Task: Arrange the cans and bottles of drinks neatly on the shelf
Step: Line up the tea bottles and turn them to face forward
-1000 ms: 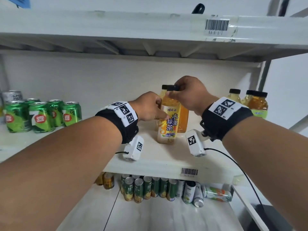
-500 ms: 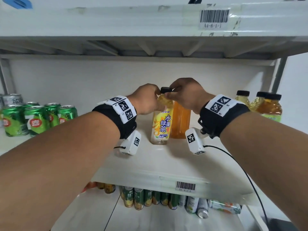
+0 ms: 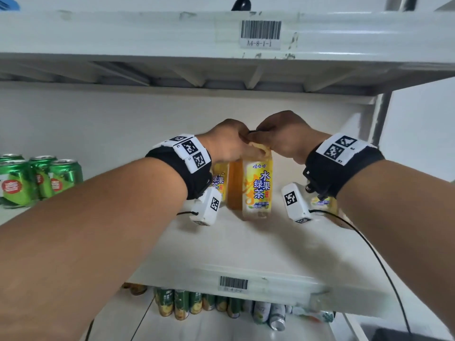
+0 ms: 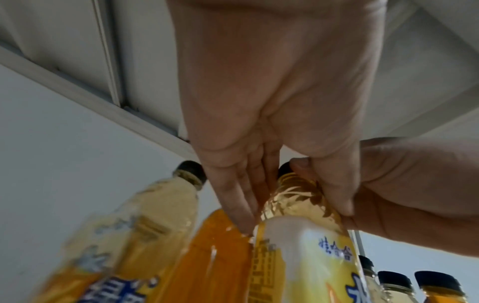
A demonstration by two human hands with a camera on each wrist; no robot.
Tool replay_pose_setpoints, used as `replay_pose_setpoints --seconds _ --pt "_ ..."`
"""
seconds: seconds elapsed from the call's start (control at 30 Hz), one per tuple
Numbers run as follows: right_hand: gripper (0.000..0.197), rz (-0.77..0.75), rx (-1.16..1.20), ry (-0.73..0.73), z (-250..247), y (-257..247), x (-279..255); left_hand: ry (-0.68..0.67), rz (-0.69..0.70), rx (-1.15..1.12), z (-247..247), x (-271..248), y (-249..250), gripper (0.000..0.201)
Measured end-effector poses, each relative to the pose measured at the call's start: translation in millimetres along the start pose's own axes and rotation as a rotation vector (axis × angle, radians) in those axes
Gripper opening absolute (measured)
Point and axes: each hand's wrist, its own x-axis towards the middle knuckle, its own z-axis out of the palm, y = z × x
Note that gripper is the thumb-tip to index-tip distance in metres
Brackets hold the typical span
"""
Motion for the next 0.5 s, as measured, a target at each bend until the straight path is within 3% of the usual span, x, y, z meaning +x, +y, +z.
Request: replay_pose_setpoints --seconds 0.23,0.37,0.5 --pt "0.033 0.042 -0.215 0.04 -47 56 0 -0.079 0.04 0.029 48 48 41 0.037" --pt "0.03 0.072 -0.517 0.077 -70 89 -3 -0.106 0.031 0.08 69 73 46 0.042" --pt "0.041 0.123 -0.573 -0.031 -78 114 -8 -0.094 0.018 0.091 91 91 45 0.034"
